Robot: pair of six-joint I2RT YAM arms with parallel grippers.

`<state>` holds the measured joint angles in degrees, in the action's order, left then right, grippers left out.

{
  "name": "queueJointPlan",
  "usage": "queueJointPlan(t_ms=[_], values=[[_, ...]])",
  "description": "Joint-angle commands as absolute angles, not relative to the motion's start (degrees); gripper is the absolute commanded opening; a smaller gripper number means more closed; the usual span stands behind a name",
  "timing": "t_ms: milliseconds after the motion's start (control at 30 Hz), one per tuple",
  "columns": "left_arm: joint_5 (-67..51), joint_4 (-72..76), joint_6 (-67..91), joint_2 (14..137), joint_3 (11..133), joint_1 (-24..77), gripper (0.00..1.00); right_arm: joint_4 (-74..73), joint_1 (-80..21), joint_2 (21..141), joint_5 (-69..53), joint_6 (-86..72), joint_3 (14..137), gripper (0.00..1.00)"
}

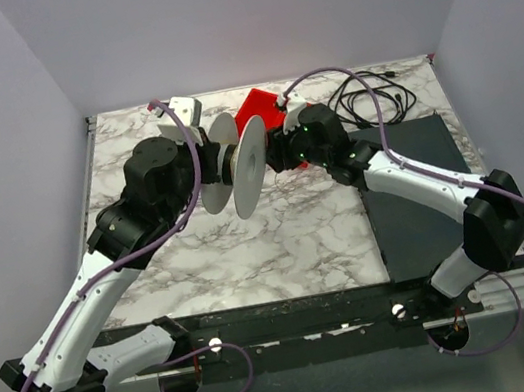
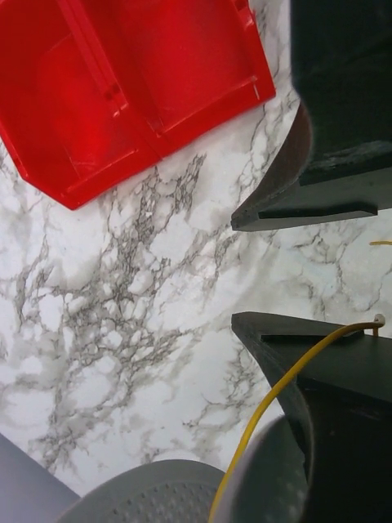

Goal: Wrap the cables

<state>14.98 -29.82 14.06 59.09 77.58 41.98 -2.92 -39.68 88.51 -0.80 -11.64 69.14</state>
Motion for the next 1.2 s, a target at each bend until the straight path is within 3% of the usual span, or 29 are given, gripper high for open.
queueJointPlan(t_ms=[0, 567, 1167], values=[[18.0, -28.9, 18.0, 60.7, 82.4, 41.9, 0.0, 5.2, -39.6, 89.3, -6.6, -15.4, 65.8, 0.52], [27.3, -31.0, 24.9, 64.3, 88.9, 41.9, 0.0, 19.7, -39.6, 84.3, -12.1, -23.3, 52.8, 0.6], [28.0, -32.0, 25.5, 65.5, 91.9, 42.3, 0.0, 21.5, -39.6, 77.3, -4.6, -23.8, 43.7, 0.6]])
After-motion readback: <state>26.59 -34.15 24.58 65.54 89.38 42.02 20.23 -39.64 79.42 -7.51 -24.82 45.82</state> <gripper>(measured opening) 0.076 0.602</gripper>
